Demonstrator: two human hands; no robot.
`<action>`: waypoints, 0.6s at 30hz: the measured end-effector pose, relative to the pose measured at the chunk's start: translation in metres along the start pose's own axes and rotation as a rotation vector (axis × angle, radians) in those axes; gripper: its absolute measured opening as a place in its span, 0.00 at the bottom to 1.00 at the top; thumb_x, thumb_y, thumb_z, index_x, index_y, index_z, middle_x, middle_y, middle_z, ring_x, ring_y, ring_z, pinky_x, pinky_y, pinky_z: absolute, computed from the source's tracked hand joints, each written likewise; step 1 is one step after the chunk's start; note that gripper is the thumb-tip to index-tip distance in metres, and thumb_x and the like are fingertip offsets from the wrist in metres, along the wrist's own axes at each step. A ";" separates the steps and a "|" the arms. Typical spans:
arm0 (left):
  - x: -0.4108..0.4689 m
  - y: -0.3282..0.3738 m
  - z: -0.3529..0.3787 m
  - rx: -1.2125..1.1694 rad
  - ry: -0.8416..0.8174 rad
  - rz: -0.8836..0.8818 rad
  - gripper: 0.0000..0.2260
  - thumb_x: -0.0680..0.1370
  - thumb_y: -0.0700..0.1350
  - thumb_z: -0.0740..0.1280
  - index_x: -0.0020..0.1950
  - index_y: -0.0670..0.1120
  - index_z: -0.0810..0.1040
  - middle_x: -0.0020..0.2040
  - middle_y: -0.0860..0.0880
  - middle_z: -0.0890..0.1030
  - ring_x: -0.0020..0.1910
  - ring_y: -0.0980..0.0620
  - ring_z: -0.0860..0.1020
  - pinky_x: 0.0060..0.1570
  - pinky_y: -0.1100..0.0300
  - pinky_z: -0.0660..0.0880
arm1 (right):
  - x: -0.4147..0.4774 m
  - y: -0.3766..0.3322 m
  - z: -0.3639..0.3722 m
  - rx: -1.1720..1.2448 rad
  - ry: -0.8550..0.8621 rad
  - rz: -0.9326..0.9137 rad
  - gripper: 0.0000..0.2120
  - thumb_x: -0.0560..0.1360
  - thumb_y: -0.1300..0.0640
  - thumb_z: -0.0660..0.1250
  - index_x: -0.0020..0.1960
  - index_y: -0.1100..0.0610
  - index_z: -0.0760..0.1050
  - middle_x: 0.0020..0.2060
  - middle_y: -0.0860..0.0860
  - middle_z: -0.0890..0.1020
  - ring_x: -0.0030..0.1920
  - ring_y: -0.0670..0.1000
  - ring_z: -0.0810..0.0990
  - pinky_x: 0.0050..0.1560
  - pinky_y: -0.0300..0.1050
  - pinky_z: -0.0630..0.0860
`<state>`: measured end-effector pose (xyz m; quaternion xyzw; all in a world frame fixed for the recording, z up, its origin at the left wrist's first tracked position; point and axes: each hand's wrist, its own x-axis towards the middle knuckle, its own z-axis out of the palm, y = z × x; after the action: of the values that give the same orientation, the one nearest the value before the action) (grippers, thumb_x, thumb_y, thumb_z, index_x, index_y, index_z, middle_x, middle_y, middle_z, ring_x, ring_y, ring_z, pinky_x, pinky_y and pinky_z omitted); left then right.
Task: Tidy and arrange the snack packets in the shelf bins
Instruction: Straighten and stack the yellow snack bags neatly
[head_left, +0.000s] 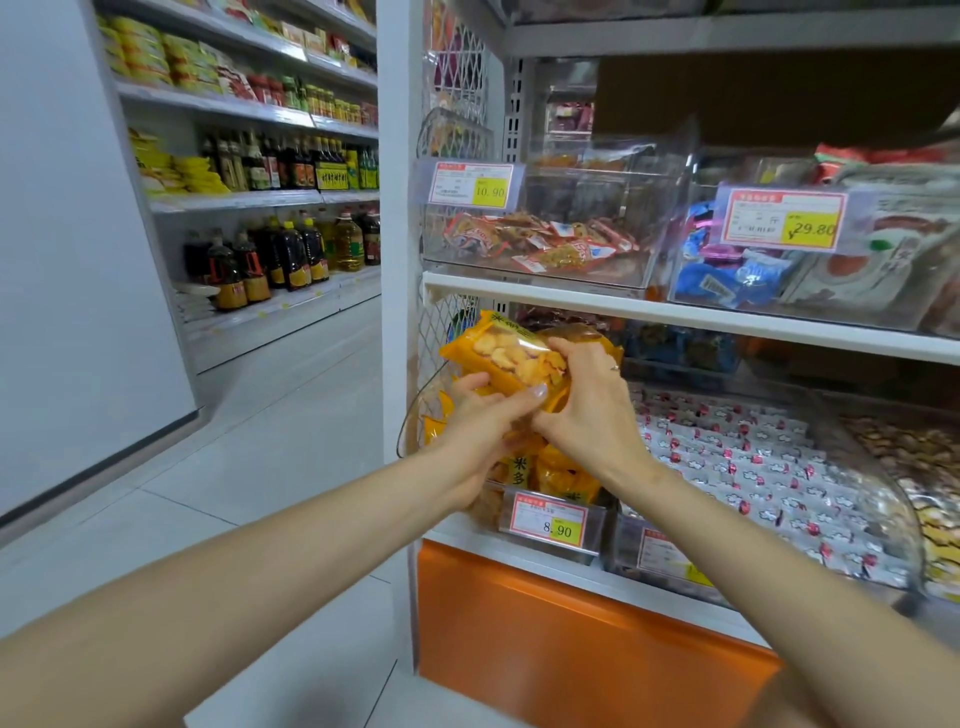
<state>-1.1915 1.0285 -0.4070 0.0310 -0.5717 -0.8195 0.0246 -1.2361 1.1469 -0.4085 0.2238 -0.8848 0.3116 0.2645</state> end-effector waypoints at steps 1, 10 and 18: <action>0.003 0.000 0.001 -0.014 0.026 0.010 0.25 0.75 0.38 0.68 0.64 0.49 0.57 0.44 0.49 0.79 0.42 0.53 0.80 0.50 0.52 0.77 | -0.001 0.000 0.000 -0.017 -0.015 -0.019 0.40 0.62 0.38 0.61 0.71 0.55 0.64 0.60 0.53 0.71 0.61 0.54 0.69 0.62 0.51 0.66; 0.037 0.003 -0.036 0.242 0.251 0.110 0.20 0.74 0.35 0.69 0.60 0.48 0.63 0.58 0.40 0.77 0.53 0.43 0.79 0.46 0.52 0.78 | 0.003 0.026 -0.013 -0.112 -0.042 -0.139 0.27 0.72 0.46 0.69 0.69 0.50 0.68 0.62 0.49 0.74 0.65 0.51 0.64 0.63 0.47 0.61; 0.063 0.017 -0.056 0.610 0.308 0.092 0.20 0.75 0.38 0.70 0.63 0.44 0.66 0.57 0.39 0.76 0.51 0.41 0.78 0.47 0.48 0.78 | 0.005 0.056 -0.018 -0.149 -0.131 -0.127 0.21 0.74 0.49 0.67 0.67 0.50 0.72 0.64 0.49 0.74 0.67 0.50 0.66 0.66 0.50 0.62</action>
<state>-1.2495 0.9657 -0.4114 0.1345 -0.7807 -0.5946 0.1371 -1.2653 1.1979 -0.4178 0.2790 -0.9050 0.2123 0.2411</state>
